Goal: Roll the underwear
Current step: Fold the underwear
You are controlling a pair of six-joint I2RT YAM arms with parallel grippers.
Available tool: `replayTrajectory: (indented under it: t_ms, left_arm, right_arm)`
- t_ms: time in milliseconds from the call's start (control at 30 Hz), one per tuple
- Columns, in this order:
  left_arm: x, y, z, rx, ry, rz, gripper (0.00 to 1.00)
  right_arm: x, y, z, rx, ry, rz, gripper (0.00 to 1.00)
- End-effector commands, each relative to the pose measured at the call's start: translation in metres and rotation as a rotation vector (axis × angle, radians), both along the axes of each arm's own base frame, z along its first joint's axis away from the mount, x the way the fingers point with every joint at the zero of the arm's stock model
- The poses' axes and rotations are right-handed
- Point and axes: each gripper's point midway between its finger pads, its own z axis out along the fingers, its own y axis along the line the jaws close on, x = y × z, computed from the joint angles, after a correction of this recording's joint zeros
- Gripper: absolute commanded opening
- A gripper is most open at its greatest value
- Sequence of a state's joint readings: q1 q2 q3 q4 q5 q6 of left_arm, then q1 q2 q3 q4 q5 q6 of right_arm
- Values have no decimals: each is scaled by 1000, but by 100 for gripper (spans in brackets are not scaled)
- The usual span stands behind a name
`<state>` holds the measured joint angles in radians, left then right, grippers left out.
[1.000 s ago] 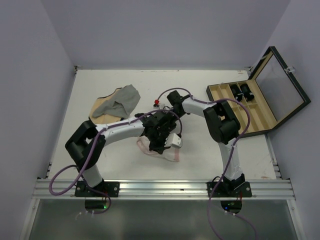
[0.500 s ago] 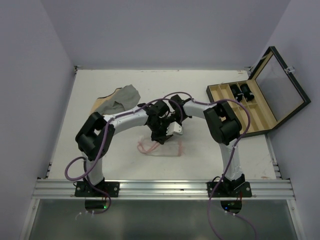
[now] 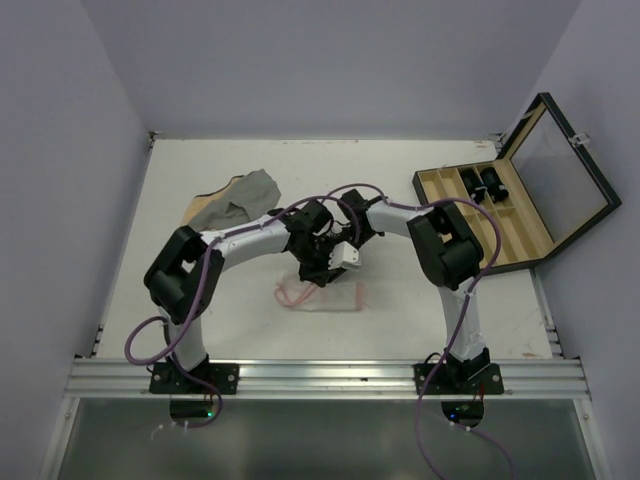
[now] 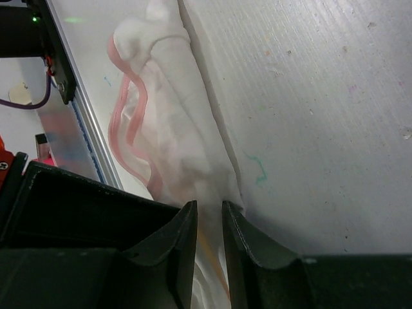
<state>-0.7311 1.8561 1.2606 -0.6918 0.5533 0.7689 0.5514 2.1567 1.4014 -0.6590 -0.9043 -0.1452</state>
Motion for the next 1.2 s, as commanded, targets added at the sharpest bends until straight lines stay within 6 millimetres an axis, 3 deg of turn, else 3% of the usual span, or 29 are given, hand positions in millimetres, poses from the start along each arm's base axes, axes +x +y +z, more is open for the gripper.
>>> replayTrajectory:
  t_ms: [0,100,267,433,633,867,1033,1167]
  left_arm:
    - [37,-15,20,-100,-173,24,0]
    - [34,-14,20,-108,-180,18,0]
    - [27,-10,24,-116,-187,0,0]
    - [21,-6,25,-113,-186,-11,0]
    - [20,-5,24,-107,-186,-15,0]
    - [21,-3,19,-95,-188,-21,0]
    - [29,-5,20,-89,-218,-14,0]
    - [36,-7,22,-92,-243,-8,0]
  right_arm:
    - [-14,-1,8,-6,15,45,29]
    - [-9,1,18,6,-6,48,30]
    - [19,11,55,45,-104,22,31]
    - [40,18,71,60,-143,-4,32]
    - [46,22,50,43,-111,12,33]
    - [37,30,35,80,-11,31,33]
    - [27,28,14,51,24,40,32]
    - [20,26,10,49,48,44,32]
